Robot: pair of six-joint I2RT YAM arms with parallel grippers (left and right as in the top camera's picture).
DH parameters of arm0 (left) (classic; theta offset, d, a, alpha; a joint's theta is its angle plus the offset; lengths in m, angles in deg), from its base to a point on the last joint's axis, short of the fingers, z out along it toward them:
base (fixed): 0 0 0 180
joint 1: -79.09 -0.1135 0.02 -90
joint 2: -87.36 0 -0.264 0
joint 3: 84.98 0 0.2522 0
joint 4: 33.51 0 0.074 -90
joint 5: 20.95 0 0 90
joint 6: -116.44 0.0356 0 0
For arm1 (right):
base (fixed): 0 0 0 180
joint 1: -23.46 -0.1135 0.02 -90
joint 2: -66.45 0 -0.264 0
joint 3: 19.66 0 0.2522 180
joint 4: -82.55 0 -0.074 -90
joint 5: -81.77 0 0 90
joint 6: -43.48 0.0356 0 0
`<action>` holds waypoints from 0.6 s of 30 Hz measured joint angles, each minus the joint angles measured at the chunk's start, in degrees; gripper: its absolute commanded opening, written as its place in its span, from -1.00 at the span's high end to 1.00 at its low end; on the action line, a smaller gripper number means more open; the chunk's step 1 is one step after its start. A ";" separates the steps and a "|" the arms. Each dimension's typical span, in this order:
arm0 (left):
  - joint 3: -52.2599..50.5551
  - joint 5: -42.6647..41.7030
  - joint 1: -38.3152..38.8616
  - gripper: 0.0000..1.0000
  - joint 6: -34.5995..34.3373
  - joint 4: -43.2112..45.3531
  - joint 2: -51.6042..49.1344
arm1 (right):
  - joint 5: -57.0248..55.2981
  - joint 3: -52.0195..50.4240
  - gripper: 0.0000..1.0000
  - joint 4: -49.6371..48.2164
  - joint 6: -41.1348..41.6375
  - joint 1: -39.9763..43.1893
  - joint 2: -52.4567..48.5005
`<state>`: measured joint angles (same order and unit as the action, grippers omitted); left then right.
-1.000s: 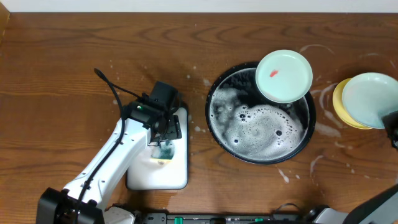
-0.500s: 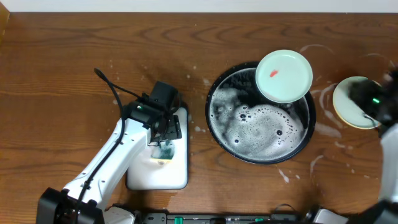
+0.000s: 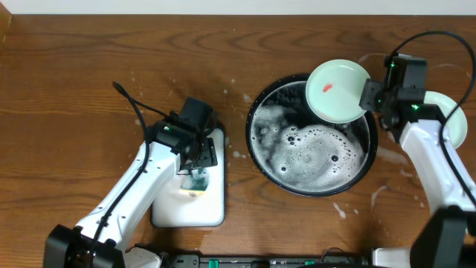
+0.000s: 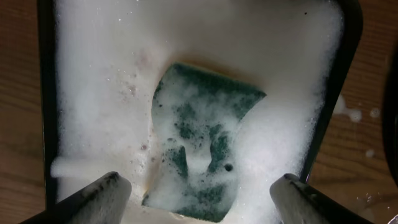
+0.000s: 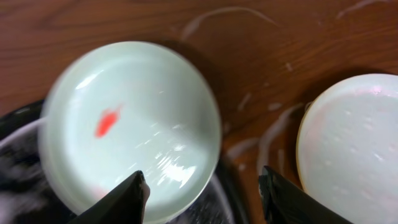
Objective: Clean dirty plates on tray and stack at the side
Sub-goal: 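Move the right gripper back to the remaining light green plate rim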
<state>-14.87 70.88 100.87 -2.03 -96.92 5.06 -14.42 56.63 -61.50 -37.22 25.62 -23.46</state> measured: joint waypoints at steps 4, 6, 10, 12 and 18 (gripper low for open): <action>0.00 0.00 0.00 -0.63 0.00 0.00 0.00 | -1.64 -0.02 -0.20 -4.22 -0.74 1.05 -5.75; 0.00 0.00 0.00 -0.63 0.00 0.02 0.02 | -2.05 -0.02 -0.15 -6.23 -0.85 1.36 -8.39; 0.00 0.00 0.02 -0.63 0.00 0.02 0.02 | -2.51 -0.02 0.13 -9.01 -0.92 1.38 -12.13; 0.00 0.00 0.02 -0.63 0.00 0.02 0.00 | -2.62 -0.02 0.30 -9.77 -0.61 1.38 -13.79; 0.00 0.02 0.00 -0.63 0.00 0.02 0.00 | -1.70 -0.02 0.98 -8.57 1.55 1.38 -17.38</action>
<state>-14.87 70.90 100.87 -2.03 -96.90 5.06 -16.13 56.61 -70.07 -35.67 26.99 -40.83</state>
